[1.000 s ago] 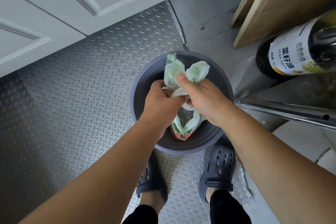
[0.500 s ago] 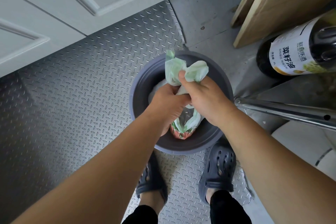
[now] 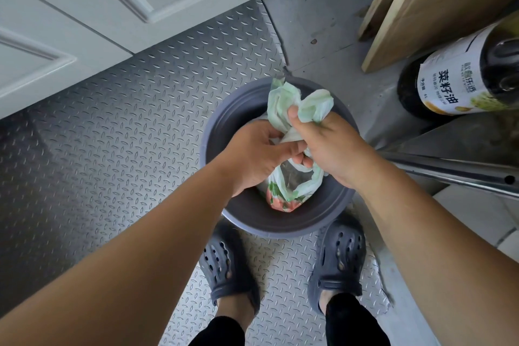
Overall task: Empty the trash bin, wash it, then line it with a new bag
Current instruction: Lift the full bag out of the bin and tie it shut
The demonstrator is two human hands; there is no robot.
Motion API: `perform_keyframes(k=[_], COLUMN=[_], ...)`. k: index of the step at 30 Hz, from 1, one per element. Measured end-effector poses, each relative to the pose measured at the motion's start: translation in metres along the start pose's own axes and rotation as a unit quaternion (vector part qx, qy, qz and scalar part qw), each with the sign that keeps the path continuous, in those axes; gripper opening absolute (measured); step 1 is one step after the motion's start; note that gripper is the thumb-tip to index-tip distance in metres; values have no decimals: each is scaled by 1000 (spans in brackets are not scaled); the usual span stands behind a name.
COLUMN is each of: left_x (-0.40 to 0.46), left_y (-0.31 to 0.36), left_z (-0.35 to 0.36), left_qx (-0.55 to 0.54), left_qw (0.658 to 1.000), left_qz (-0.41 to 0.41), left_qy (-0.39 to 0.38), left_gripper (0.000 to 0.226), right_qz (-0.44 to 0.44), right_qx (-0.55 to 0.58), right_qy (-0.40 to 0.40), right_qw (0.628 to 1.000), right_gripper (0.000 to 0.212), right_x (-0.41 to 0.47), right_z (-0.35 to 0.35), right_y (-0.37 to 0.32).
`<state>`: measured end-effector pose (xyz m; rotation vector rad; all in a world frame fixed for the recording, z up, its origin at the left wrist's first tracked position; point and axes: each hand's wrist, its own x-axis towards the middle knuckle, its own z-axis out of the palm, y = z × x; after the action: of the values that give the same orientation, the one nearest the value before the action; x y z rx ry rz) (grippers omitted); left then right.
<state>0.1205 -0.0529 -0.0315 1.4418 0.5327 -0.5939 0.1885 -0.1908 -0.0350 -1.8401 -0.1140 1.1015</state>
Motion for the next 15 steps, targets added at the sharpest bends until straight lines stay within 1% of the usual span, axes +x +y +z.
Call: perform_keyframes(k=[1,3,4,5,6,7,8,10,11,13,15], left_x=[-1,-3,-3,-4,-3,-2,-2,0,1,1,-4], left_y=[1,3,3,3,2,1,0,0,-1,0,5], left_z=[-1,-3,-3,-3,-3,-4,-4,-7,-8,-11,-12], left_qx=[29,97,127,151,169,182,194,209,212,193,124], left_qw=[1000,994,990,986,982,980,977,975,975,981,992], left_qz=[12,36,41,42,42,45,50,41,33,10,3], left_qy=[3,29,47,62,69,72,72,62,53,27,-22], left_gripper=[14,9,15,24,27,24,17,3,7,14,16], right_qz=[7,7,-8,-30,-50,-60,-57,-25,-3,38,70], right_qx=[-14,-65,-110,-154,-178,-170,-131,10,96,223,268], right_qy=[1,11,29,51,73,93,107,112,102,56,-6], right_qw=[1000,998,993,986,980,979,984,993,990,973,961], right_gripper=[53,40,33,30,31,33,35,45,48,42,47], right_x=[0,1,2,2,2,1,1,-1,-3,-6,-6], right_z=[0,1,1,1,2,4,6,8,9,8,4], right_y=[1,2,2,1,1,1,1,1,0,-1,2])
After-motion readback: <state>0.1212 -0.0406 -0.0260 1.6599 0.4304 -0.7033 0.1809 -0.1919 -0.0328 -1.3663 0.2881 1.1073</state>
